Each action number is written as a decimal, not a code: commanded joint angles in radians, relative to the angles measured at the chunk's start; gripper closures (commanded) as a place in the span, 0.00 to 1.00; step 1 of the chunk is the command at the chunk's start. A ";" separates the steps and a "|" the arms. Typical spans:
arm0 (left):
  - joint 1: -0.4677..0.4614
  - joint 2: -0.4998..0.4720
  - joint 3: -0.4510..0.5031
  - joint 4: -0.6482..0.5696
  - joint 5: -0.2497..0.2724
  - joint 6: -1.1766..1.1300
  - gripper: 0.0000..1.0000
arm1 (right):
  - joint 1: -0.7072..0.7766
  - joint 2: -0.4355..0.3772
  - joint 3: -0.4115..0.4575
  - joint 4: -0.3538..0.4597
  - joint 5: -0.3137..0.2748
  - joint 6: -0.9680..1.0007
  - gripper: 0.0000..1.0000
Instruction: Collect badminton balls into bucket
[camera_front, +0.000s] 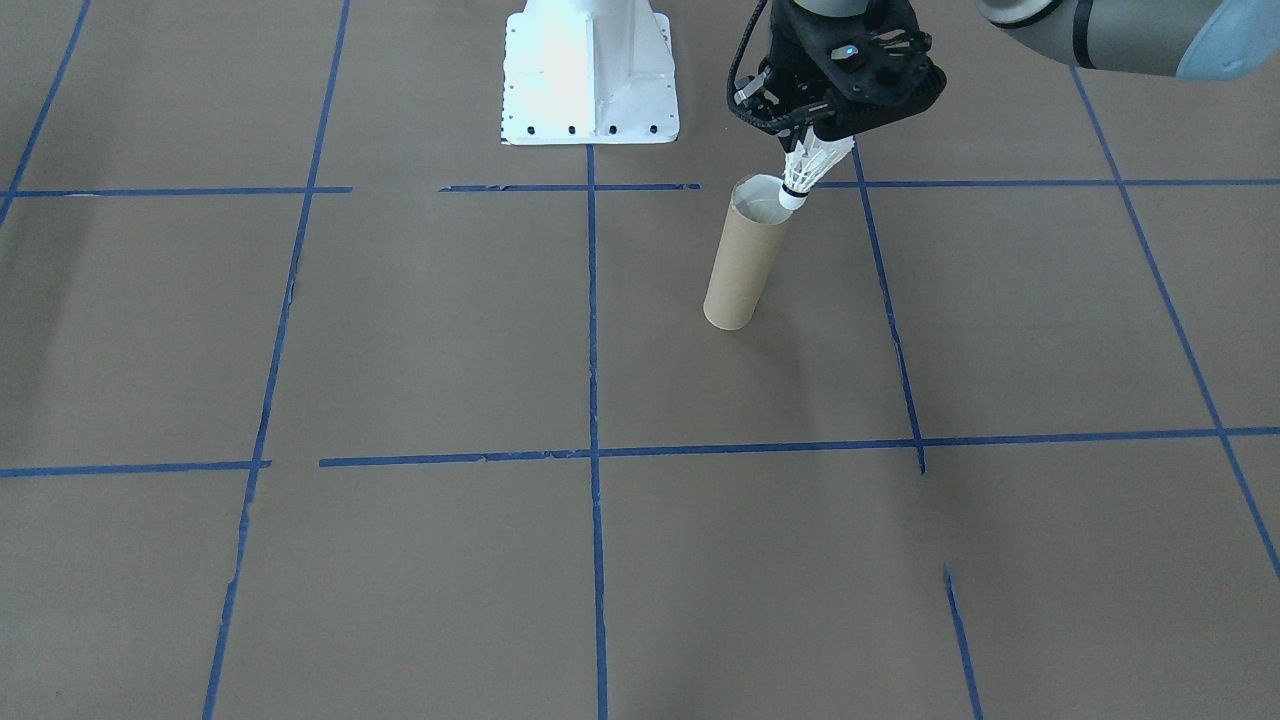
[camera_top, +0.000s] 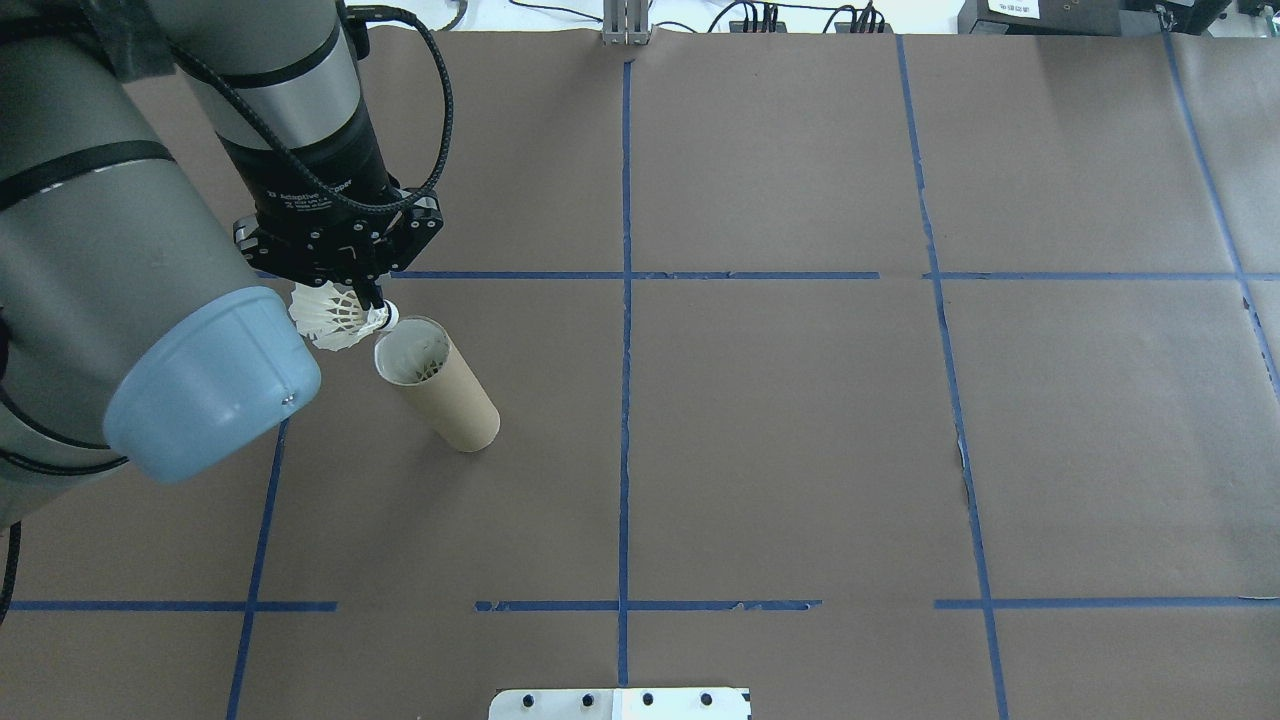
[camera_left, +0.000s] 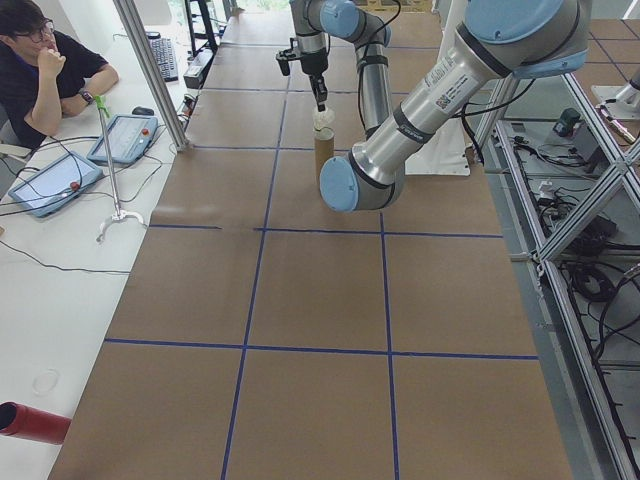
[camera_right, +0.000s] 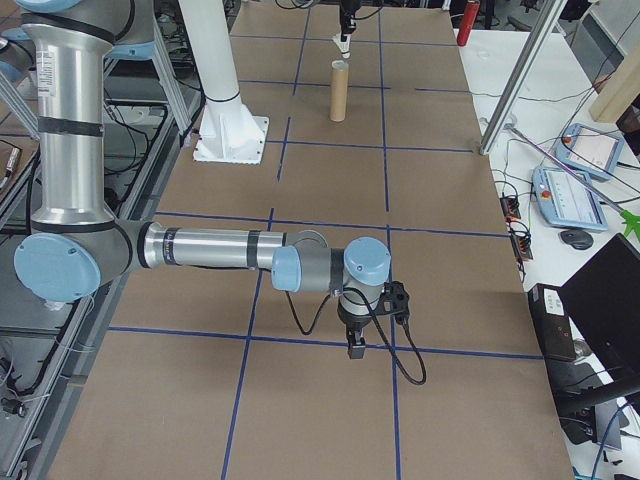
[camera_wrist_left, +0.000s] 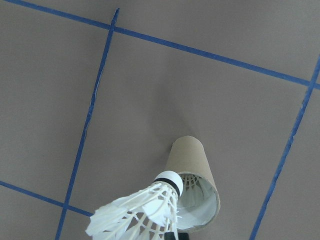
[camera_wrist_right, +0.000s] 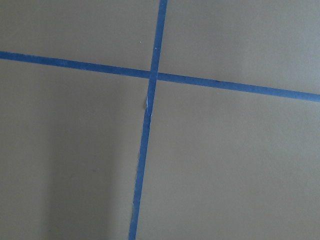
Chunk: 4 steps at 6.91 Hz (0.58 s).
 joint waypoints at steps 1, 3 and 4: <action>0.022 -0.003 0.023 -0.001 0.002 -0.002 1.00 | 0.000 0.000 -0.001 0.000 0.000 0.000 0.00; 0.025 -0.003 0.041 -0.006 0.002 -0.002 1.00 | 0.000 0.000 0.001 0.000 0.000 0.000 0.00; 0.033 -0.003 0.044 -0.006 0.002 -0.002 1.00 | 0.000 0.000 -0.001 0.000 0.000 0.000 0.00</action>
